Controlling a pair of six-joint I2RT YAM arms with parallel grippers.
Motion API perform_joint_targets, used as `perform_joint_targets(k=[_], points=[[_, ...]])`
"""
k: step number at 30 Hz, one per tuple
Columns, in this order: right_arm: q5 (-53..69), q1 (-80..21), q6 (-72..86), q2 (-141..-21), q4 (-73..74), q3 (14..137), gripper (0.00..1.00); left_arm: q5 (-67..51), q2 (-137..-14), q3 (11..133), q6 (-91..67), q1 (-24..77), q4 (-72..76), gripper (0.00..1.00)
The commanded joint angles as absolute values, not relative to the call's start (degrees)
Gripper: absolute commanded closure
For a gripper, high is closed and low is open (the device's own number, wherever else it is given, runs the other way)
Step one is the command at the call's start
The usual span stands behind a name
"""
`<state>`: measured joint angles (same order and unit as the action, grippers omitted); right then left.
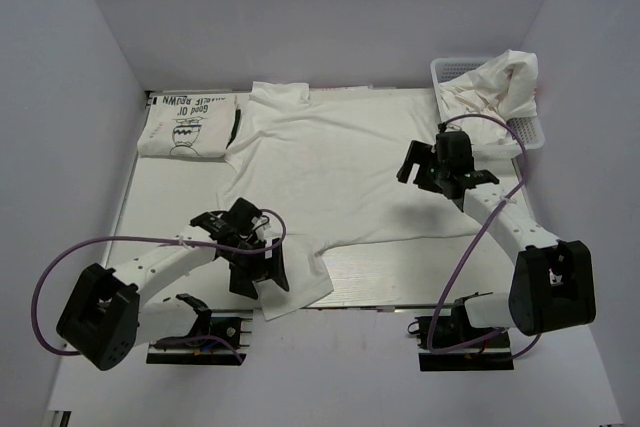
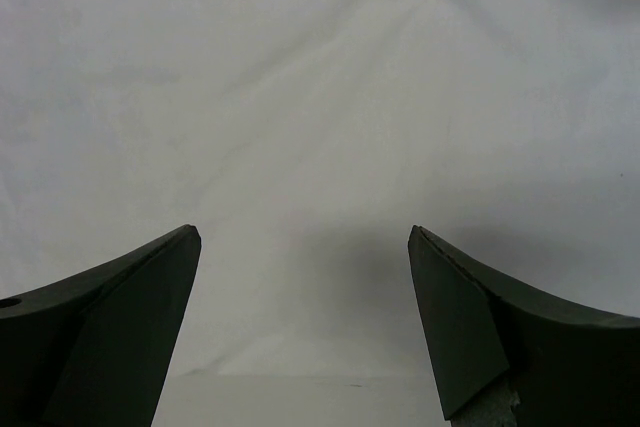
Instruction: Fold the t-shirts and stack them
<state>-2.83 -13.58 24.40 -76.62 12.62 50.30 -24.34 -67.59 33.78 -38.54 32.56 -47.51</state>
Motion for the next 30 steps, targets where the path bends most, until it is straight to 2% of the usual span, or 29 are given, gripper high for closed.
perform_joint_targets(k=[1,9,16,19,22,24,26,27,30], points=[[-3.3,-12.8,26.1,-75.1,13.1,49.1,0.1,-25.7,-64.9,34.3,-40.5,34.6,-51.7,0.06],[-3.1,-12.5,26.1,-74.6,13.6,47.1,0.1,-23.0,-68.3,32.1,-43.9,38.5,-49.6,0.11],[-4.5,-11.7,27.4,-72.0,13.2,43.6,0.1,-24.2,-74.2,31.6,-46.2,41.6,-37.7,0.28],[-7.3,-11.3,28.9,-70.8,14.3,42.8,0.1,-24.4,-76.3,32.1,-46.2,43.0,-38.7,0.34],[-9.2,-10.7,30.1,-69.3,15.1,41.0,0.1,-23.1,-76.8,32.1,-45.7,43.6,-41.5,0.46],[-10.1,-10.1,31.1,-68.1,15.5,39.6,0.1,-23.1,-76.8,32.1,-45.7,44.1,-42.0,0.59],[-11.7,-9.9,31.6,-66.2,15.8,38.4,0.1,-23.1,-75.3,32.6,-45.7,44.1,-43.6,0.78],[-12.2,-9.3,31.9,-65.7,16.3,37.6,0.1,-23.6,-75.3,32.6,-45.7,44.1,-43.6,0.98],[-14.9,-8.6,32.5,-64.2,18.5,36.7,0.1,-25.5,-73.0,33.9,-45.7,44.6,-44.5,1.0]])
